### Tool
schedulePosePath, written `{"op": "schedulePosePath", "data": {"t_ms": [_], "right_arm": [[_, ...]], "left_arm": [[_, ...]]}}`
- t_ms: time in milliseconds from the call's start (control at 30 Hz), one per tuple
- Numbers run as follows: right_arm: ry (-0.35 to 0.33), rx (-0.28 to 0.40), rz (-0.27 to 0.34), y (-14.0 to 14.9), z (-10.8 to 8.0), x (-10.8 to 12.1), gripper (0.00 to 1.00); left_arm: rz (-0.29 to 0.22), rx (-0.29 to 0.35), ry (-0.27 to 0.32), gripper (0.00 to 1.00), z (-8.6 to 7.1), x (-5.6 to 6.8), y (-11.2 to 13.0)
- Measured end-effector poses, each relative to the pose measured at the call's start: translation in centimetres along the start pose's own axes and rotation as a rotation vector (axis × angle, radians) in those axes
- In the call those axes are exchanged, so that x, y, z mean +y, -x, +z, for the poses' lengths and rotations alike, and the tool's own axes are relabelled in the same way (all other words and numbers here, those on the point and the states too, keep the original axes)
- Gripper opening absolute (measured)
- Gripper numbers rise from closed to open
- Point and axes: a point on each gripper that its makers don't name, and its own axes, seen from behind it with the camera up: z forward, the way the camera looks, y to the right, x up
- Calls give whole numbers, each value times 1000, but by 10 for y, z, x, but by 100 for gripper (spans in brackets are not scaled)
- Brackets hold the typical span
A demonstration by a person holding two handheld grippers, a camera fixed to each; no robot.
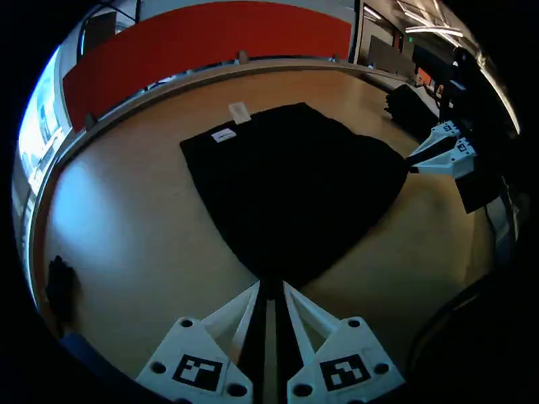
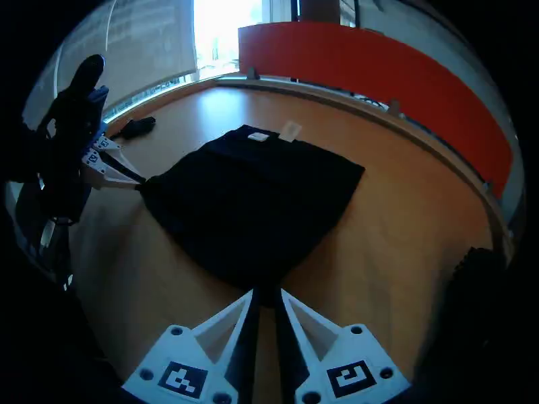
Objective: Fold towel
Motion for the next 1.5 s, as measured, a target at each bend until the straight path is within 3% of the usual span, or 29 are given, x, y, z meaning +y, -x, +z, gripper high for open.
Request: {"op": "schedulePosePath", "data": {"t_ms": [300, 567, 867, 1200, 1500], "right_arm": [[-7, -3, 5, 2, 1, 0, 15], [-10, 0, 3, -1, 1, 0, 14], [-13, 10, 0, -7, -4, 0, 14], [-15, 10, 0, -6, -3, 2, 14], [-16, 14, -2, -9, -8, 1, 14]], "left_arm": [[-30, -27, -6, 2, 5, -3, 4], [-8, -31, -6, 1, 6, -2, 5], [-53, -16, 0, 1, -5, -2, -2], [-48, -8, 1, 0, -6, -2, -8], [-74, -3, 17, 1, -10, 2, -13]]}}
